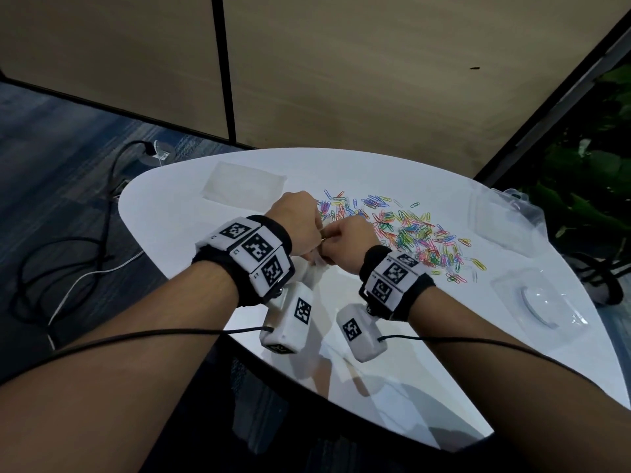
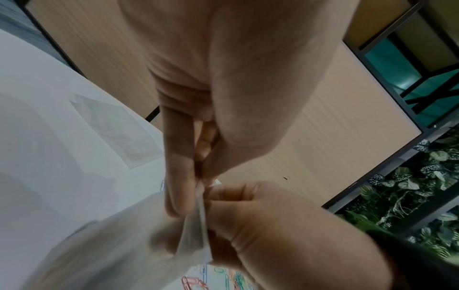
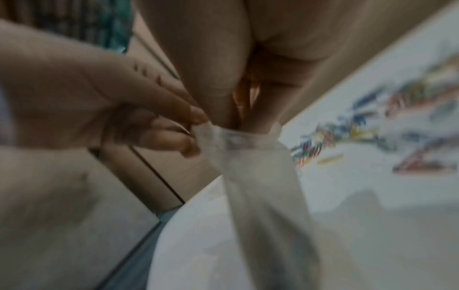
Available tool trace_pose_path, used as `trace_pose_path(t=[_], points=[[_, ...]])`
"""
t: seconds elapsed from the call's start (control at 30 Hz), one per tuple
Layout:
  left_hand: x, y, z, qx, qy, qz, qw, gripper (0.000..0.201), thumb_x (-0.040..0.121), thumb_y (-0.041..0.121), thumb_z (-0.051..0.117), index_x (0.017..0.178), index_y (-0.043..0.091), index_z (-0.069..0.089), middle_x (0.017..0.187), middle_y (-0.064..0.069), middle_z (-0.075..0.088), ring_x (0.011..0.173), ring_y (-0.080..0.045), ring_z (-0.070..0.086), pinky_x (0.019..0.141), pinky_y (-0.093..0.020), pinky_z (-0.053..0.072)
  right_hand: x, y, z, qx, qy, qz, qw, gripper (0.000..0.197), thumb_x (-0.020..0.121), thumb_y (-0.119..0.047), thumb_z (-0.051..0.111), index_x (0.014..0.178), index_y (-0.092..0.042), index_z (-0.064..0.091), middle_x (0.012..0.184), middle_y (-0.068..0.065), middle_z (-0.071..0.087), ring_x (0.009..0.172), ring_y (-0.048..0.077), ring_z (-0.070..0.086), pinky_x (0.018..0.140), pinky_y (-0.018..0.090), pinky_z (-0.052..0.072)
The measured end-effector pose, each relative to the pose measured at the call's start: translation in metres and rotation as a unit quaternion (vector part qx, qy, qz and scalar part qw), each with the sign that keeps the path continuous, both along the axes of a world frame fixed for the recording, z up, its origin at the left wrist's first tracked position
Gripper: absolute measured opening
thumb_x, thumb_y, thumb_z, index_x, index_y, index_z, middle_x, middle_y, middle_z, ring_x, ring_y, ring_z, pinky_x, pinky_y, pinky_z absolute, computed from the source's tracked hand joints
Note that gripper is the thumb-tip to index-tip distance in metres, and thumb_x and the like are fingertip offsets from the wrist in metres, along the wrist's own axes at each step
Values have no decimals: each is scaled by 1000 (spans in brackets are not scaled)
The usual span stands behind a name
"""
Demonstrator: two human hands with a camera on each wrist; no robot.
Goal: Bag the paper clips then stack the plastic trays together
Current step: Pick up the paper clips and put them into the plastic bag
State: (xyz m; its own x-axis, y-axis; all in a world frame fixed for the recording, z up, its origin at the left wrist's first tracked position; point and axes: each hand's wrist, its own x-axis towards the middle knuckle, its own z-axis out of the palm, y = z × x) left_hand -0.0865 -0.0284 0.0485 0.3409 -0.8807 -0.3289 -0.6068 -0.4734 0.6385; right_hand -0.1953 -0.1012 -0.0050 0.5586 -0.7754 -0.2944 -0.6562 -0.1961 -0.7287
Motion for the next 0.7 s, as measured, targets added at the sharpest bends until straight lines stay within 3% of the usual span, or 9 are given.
trace_pose_path(t=[0.07,0.13,0.23,0.3,0.37,0.43,0.5,0.57,0.7], points=[[1,0,0,5,-5,2,1000,25,89,-4,55,97,4,77,76,-9,74,69,-24,78,75,-37,65,-2,1,9,-87,56,92,990,17,84,-9,62,89,-13,78,66,-1,63,58,8,55,59,18,40],[4,1,0,9,-13,7,1000,23,90,-1,56,98,5,77,72,-7,72,68,-24,78,75,-36,65,-4,-2,13,-48,46,141,988,19,89,-12,59,94,-12,77,75,4,68,66,12,59,66,20,47],[10,0,1,11,-15,20,1000,23,91,0,57,105,5,75,81,-11,76,72,-26,78,79,-39,64,-8,-21,16,171,-110,37,978,15,92,-7,62,102,-1,72,90,12,73,75,22,70,73,30,60],[15,0,0,19,-17,30,999,26,91,-1,54,108,3,73,86,-14,78,78,-27,78,82,-39,64,-18,-44,12,153,-147,-28,977,16,94,-9,59,102,-3,72,95,10,73,81,27,71,69,30,60],[19,1,-1,23,-20,30,999,26,90,-2,54,109,2,71,91,-16,78,83,-28,78,83,-39,63,-31,-69,-3,-25,-21,-18,999,20,96,-20,57,109,-17,72,109,1,70,98,25,69,82,29,56],[22,2,-2,26,-26,30,999,25,90,-2,56,110,0,71,92,-17,78,85,-29,77,83,-40,63,-43,-84,-27,-184,173,75,965,37,96,-36,55,132,-26,59,138,-2,56,125,23,55,104,33,43],[24,3,-2,31,-29,32,999,25,91,-2,56,112,-1,71,90,-17,79,85,-29,78,84,-40,63,-47,-88,-58,-201,265,172,927,62,95,-47,52,150,-28,32,161,1,24,145,26,29,117,44,29],[24,3,-2,34,-35,29,998,26,91,-2,56,113,-1,70,90,-17,79,85,-29,78,85,-40,63,-46,-89,-84,-183,317,217,905,74,94,-52,47,155,-33,10,165,-2,0,150,33,10,117,54,23],[23,1,-3,34,-41,25,998,27,89,-3,59,113,-1,70,92,-18,78,87,-32,77,85,-41,62,-42,-90,-102,-191,373,259,870,65,99,-27,34,154,-32,0,164,-1,-7,149,41,5,116,57,25]])
